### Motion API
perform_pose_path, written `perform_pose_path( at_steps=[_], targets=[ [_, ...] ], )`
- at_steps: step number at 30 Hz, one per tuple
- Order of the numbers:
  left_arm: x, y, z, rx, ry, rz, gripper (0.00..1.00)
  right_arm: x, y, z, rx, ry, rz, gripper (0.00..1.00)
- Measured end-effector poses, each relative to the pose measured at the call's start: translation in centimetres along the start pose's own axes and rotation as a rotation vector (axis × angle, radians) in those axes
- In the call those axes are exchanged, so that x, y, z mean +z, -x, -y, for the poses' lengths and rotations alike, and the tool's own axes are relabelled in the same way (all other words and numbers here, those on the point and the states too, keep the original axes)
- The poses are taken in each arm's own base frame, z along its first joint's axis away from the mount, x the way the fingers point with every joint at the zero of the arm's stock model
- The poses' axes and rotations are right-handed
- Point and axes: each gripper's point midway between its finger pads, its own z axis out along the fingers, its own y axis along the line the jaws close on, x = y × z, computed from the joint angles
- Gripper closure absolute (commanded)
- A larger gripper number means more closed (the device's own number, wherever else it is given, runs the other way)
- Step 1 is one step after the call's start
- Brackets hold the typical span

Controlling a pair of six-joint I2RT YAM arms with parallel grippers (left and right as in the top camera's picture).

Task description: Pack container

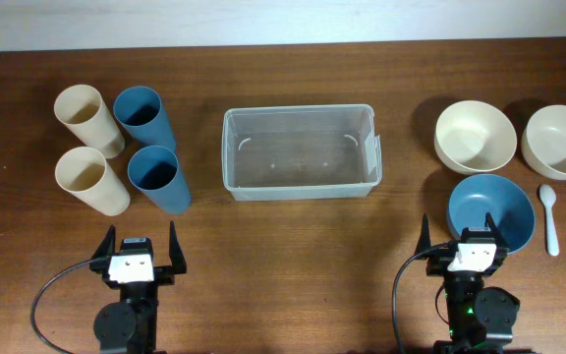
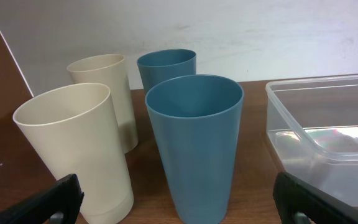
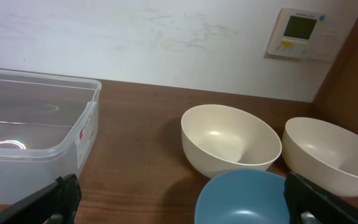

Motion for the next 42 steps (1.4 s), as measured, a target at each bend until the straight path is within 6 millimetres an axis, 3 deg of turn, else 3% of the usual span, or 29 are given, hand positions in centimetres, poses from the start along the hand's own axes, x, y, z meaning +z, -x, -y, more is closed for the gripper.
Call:
perform_pose_path(
  at_steps=[17,24,27,31,36,42],
  targets=[
    [0.0,0.0,0.0,0.000,0.000,0.000,0.00,0.0,0.2,0.0,0.000,-0.001,0.008,0.01],
    [0.0,0.0,0.0,0.000,0.000,0.000,0.00,-0.1,2.4,-0.5,0.059,0.036,0.102,0.01],
    [0.0,0.0,0.0,0.000,0.000,0.000,0.00,-0.5,5.0,-0.2,0.111,0.036,0.208,0.01],
    [0.0,0.0,0.0,0.000,0.000,0.000,0.00,-0.9,6.4,0.4,0.152,0.013,0.217,0.01],
    [0.0,0.0,0.0,0.000,-0.001,0.001,0.00,-2.6,6.3,2.9,0.203,-0.113,-0.063,0.01],
    [0.0,0.0,0.1,0.000,-0.004,0.001,0.00,-8.1,8.1,7.4,0.252,-0.375,-0.463,0.01]
  ],
)
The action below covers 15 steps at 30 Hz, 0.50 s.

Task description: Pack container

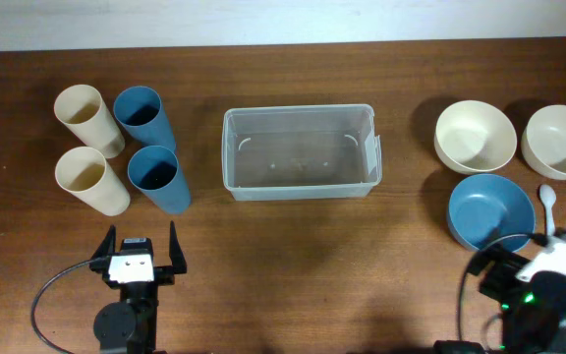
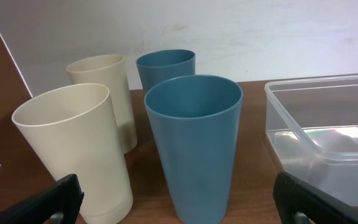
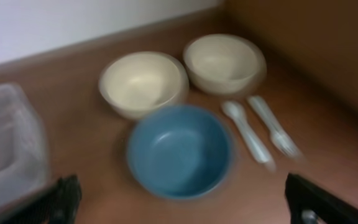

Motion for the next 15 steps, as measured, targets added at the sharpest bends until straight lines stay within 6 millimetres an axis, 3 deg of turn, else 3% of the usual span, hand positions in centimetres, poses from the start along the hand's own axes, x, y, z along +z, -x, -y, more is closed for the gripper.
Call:
perform_pose_path(
  at_steps=[4,10,13,15],
  targets=[
    [0.0,0.0,0.0,0.000,0.000,-0.001,0.00,-2.1,0.6,1.6,-0.034,-0.091,-0.157,0.01],
    [0.0,0.0,0.0,0.000,0.000,-0.001,0.00,-0.5,-0.3,-1.2,-0.035,0.013,-0.301,0.01],
    [0.0,0.0,0.0,0.000,0.000,-0.001,0.00,0.6,-1.1,-0.2,0.086,-0.104,-0.365,0.01],
    [0.0,0.0,0.0,0.000,0.000,-0.001,0.00,0.7,-2.6,1.5,0.254,-0.260,-0.429,0.01]
  ],
)
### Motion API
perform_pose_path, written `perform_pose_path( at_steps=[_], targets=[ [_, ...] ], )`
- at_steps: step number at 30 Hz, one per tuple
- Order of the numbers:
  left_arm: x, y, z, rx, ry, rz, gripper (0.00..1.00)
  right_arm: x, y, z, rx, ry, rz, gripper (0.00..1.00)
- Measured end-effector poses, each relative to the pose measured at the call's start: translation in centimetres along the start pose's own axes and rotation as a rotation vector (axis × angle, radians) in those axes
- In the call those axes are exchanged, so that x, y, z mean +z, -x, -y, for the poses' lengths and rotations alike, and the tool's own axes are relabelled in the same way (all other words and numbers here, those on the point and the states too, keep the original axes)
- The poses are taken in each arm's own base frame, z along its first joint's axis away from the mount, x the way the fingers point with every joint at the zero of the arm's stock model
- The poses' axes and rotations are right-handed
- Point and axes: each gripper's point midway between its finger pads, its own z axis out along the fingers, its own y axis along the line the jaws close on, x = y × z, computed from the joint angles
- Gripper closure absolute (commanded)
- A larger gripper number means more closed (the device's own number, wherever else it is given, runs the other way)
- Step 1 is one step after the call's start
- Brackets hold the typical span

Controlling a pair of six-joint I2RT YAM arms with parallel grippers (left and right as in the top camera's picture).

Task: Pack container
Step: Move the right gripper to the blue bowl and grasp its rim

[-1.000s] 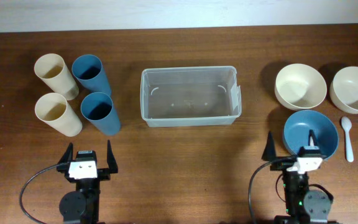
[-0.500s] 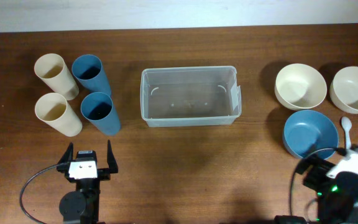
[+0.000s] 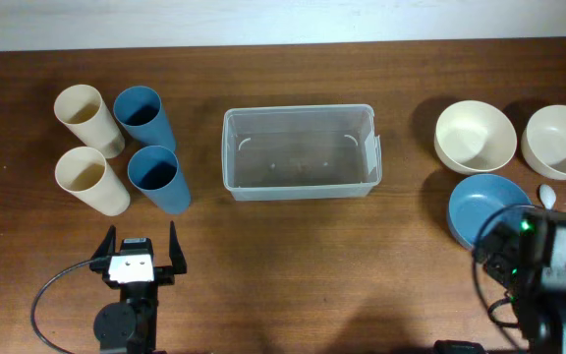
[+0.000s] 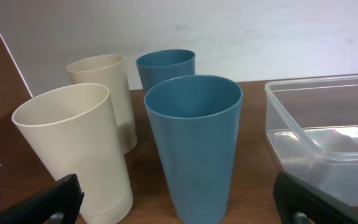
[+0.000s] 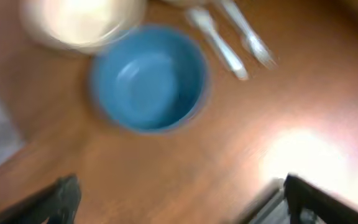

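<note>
The clear plastic container (image 3: 298, 152) stands empty at mid table. To its left stand two cream cups (image 3: 86, 118) and two blue cups (image 3: 158, 178). Right of it are two cream bowls (image 3: 475, 136), a blue bowl (image 3: 489, 208), a spoon (image 3: 548, 195) and a fork. My left gripper (image 4: 179, 208) is open, low at the front edge, facing the nearest blue cup (image 4: 193, 146). My right gripper (image 5: 179, 208) is open with nothing in it. It hangs high and looks down, blurred, on the blue bowl (image 5: 149, 78), spoon (image 5: 216, 37) and fork (image 5: 250, 34).
In the overhead view the right arm (image 3: 548, 265) covers the lower ends of the spoon and fork. The container's near corner (image 4: 328, 134) shows at the right of the left wrist view. Bare wood lies between the container and the table's front edge.
The right arm has shifted slightly toward the blue bowl and now covers more of the spoon and fork. Its camera sees the bowl from another angle. The left arm has not moved.
Both grippers first rested open at the front edge, the right one just behind the blue bowl. Then the right arm was raised and off to the right, looking down on the bowls and cutlery. Now it sits over the cutlery's lower ends, still open.
</note>
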Motion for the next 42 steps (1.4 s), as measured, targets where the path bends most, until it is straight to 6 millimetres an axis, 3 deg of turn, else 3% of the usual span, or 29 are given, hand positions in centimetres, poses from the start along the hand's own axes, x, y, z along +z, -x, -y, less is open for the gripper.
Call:
perform_pose_path(
  at_steps=[5,11,15,20,24,33,42],
  targets=[
    [0.0,0.0,0.0,0.000,0.000,0.000,0.00,2.1,0.2,2.8,0.370,-0.223,-0.047,0.01],
    [0.0,0.0,0.0,0.000,0.000,0.000,0.00,5.3,0.1,3.8,0.492,-0.401,-0.132,0.01],
    [0.0,0.0,0.0,0.000,0.000,0.000,0.00,8.4,0.7,2.5,0.497,-0.439,-0.167,0.01],
    [0.0,0.0,0.0,0.000,0.000,0.000,0.00,14.0,1.1,-0.7,0.498,-0.398,-0.225,0.01],
    [0.0,0.0,0.0,0.000,0.000,0.000,0.00,17.3,0.2,-2.9,0.472,-0.334,-0.321,0.01],
    [0.0,0.0,0.0,0.000,0.000,0.000,0.00,18.0,-1.7,-3.4,0.433,-0.248,-0.476,0.01],
    [0.0,0.0,0.0,0.000,0.000,0.000,0.00,20.2,-6.4,-2.7,0.454,-0.214,-0.566,0.01]
  ],
)
